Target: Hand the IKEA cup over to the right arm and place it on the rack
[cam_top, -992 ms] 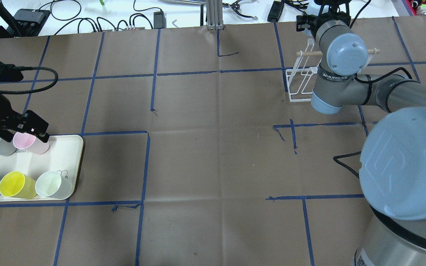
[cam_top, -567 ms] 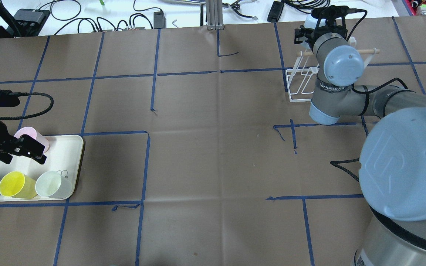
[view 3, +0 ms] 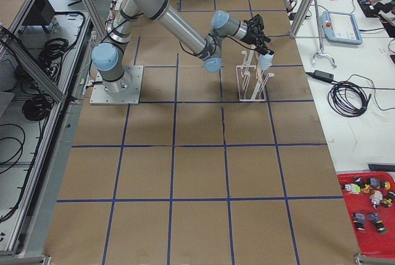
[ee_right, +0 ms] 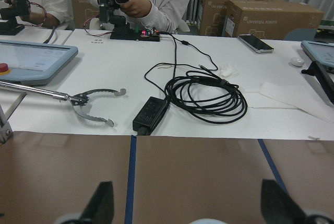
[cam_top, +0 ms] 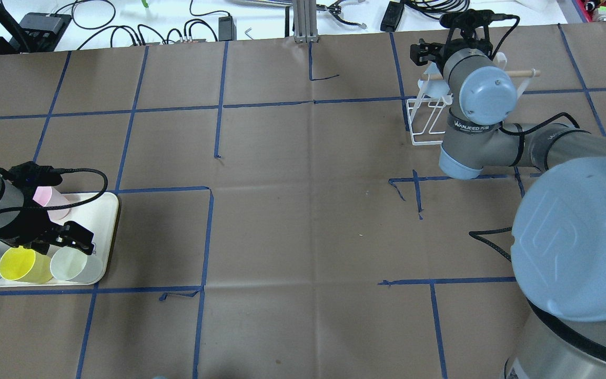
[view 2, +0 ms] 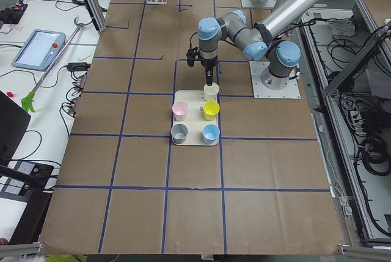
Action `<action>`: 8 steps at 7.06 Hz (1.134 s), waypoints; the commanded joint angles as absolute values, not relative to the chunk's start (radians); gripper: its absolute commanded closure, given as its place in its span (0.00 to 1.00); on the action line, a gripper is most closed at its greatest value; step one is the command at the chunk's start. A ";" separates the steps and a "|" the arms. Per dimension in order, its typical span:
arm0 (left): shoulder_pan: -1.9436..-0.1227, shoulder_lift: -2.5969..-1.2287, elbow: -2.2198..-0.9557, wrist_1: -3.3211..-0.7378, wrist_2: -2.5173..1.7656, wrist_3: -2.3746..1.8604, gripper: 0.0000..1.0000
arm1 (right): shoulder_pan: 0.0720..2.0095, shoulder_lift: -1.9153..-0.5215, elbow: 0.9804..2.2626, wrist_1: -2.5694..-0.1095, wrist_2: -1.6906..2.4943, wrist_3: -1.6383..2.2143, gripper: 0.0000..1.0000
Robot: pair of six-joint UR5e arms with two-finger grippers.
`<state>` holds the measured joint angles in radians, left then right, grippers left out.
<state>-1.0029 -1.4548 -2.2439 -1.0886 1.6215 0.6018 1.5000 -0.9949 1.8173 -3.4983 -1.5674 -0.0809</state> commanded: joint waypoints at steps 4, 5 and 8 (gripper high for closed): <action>-1.005 -1.522 -2.322 -0.936 1.637 0.603 0.03 | 1.549 -1.196 1.772 -3.213 -1.568 -0.033 0.01; -1.005 -1.517 -2.321 -0.937 1.637 0.604 0.12 | 1.578 -1.236 1.775 -3.199 -1.568 0.066 0.01; -1.005 -1.471 -2.310 -1.012 1.637 0.603 0.96 | 1.747 -1.235 1.786 -3.221 -1.566 0.683 0.00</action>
